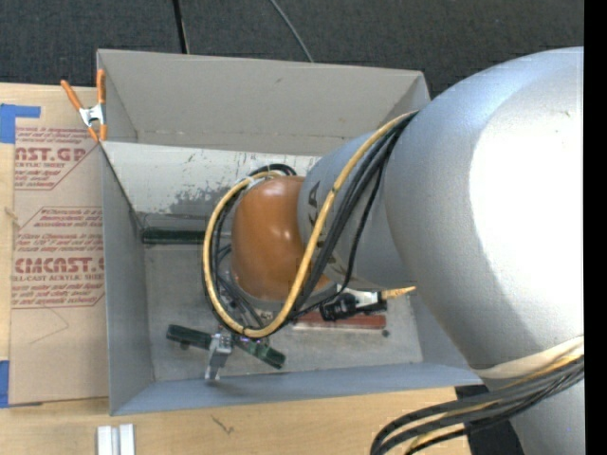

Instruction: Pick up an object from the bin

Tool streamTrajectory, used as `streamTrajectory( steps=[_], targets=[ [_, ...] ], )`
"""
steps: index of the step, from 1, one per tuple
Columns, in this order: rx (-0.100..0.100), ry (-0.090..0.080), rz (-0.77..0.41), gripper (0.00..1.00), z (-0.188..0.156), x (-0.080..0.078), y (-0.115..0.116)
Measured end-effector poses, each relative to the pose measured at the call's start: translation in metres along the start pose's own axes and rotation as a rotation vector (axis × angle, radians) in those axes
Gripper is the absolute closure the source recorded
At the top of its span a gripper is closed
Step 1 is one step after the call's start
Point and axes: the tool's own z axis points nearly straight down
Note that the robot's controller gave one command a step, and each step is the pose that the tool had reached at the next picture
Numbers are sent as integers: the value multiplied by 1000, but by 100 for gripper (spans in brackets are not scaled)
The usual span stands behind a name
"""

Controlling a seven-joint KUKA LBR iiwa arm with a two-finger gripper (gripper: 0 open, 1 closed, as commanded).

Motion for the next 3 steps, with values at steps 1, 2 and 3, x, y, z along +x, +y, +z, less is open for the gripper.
streamTrajectory(
  steps=[1, 2, 3],
  targets=[
    [-6, -11, 9, 100, 17, -4, 7],
    [-6, -11, 9, 100, 17, -4, 7],
    [-3, -6, 9, 100, 13, -3, 7]
  ],
)
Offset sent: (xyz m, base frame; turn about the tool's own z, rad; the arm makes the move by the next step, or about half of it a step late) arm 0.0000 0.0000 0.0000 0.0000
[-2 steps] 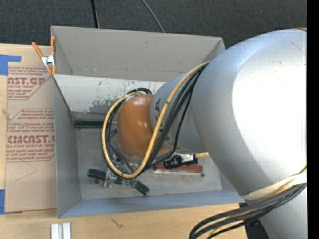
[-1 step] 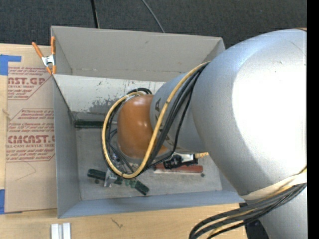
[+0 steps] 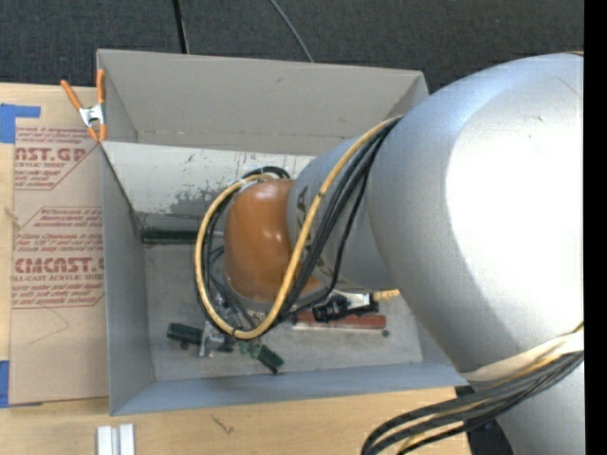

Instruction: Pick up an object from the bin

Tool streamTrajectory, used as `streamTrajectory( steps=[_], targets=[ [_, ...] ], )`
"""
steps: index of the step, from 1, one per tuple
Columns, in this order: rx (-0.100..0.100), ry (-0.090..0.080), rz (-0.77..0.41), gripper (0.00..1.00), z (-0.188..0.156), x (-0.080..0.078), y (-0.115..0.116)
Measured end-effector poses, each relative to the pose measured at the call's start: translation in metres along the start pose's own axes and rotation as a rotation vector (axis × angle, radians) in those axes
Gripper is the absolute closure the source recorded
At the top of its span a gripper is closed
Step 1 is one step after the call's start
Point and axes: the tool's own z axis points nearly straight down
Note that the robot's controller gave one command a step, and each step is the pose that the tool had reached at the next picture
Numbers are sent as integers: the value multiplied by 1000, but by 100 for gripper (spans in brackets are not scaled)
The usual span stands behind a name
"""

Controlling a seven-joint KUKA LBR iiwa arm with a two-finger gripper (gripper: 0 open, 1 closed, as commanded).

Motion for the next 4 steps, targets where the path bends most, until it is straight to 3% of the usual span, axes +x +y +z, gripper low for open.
streamTrajectory(
  steps=[1, 4],
  targets=[
    [7, 14, -1, 100, -16, 3, -1],
    [4, 9, -1, 100, -81, 1, 0]
  ],
)
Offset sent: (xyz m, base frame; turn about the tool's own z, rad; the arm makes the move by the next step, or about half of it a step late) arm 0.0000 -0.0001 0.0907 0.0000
